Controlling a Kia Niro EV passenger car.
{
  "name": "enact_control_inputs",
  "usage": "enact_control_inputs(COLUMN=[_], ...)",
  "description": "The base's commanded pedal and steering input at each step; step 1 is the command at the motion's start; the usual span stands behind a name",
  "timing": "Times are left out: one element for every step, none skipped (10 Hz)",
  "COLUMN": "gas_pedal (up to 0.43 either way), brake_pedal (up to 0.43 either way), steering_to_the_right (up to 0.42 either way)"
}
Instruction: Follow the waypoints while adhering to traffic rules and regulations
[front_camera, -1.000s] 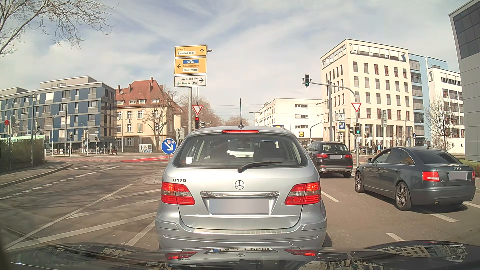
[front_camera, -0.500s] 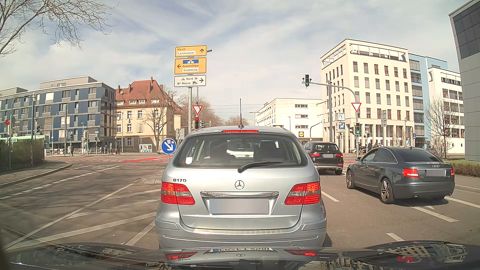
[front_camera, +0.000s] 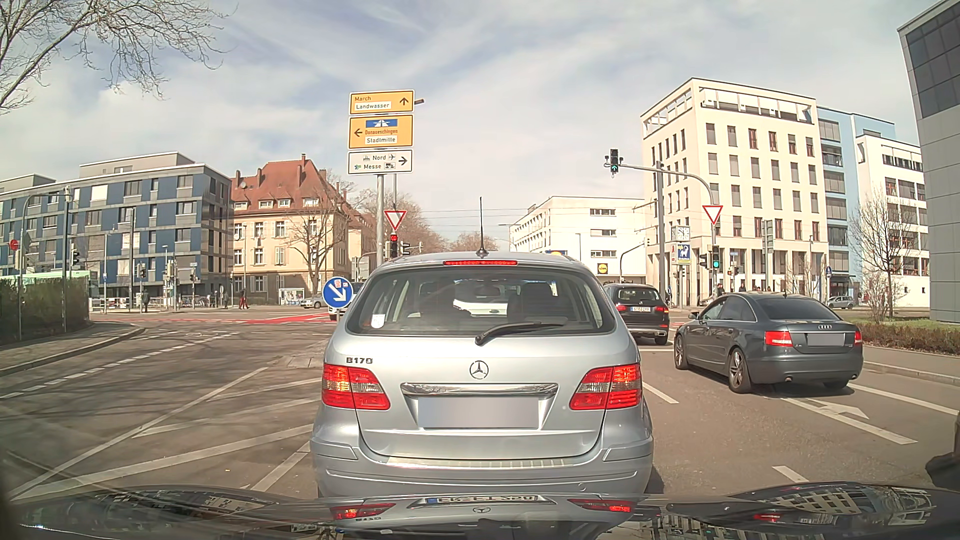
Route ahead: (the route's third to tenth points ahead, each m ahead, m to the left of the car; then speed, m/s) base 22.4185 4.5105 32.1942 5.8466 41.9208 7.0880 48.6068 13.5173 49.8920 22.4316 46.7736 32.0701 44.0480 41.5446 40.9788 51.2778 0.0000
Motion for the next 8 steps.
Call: enact_control_inputs(gas_pedal=[0.0, 0.0, 0.0, 0.0, 0.0, 0.0, 0.0, 0.0], brake_pedal=[0.317, 0.323, 0.323, 0.323, 0.323, 0.317, 0.323, 0.317], steering_to_the_right=[0.006, 0.006, 0.006, 0.006, 0.006, 0.006, 0.006, 0.006])
